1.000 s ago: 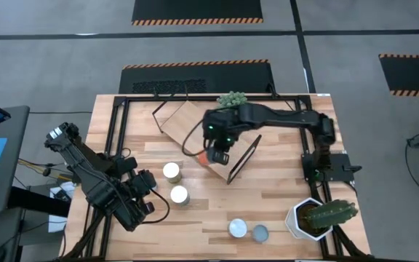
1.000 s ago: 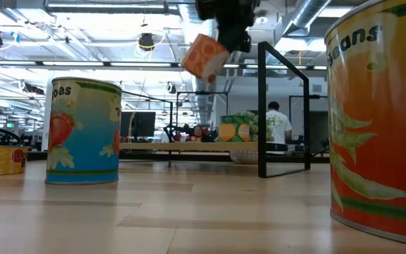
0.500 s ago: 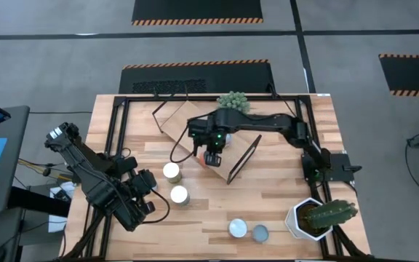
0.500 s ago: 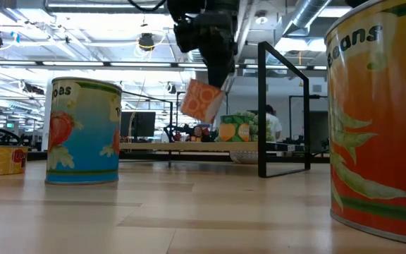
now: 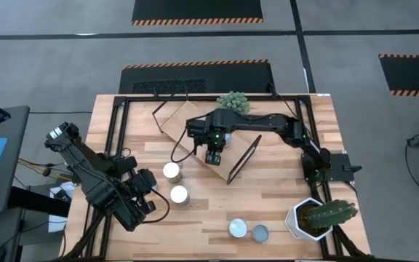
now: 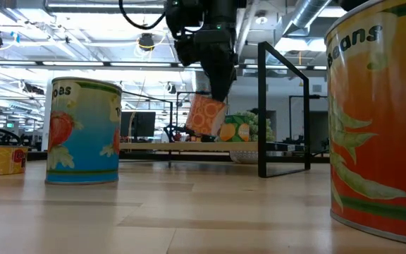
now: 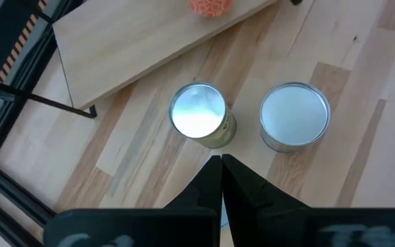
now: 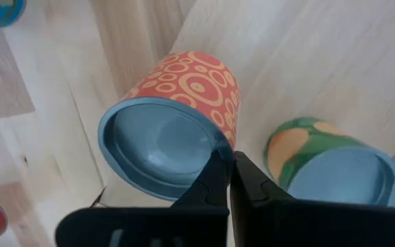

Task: Pick and place cans onto a shelf
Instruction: Put the canned tomato sauce on the shelf

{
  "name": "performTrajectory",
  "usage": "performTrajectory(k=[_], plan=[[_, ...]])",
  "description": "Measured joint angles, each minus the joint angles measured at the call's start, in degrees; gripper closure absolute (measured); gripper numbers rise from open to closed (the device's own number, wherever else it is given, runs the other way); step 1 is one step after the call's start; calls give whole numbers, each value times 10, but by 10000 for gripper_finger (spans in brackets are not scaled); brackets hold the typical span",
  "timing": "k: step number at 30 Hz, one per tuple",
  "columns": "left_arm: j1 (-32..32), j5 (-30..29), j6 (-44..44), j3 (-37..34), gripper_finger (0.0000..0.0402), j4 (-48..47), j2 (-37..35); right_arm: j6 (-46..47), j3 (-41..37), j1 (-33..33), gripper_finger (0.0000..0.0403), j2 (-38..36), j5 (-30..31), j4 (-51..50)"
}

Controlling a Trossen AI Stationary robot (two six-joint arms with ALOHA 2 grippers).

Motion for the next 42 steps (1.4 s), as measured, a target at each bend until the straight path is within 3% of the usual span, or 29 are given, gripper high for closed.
performTrajectory(k=[12, 24, 42], plan=[[0, 0, -7, 0, 401, 0, 0, -1, 0, -4, 361, 9, 20, -5], [0, 1, -9, 0, 401, 0, 0, -6, 0, -7, 358, 9, 60, -22], [0, 1, -19, 0, 401, 0, 0, -32, 0, -8, 357, 9, 52, -24]])
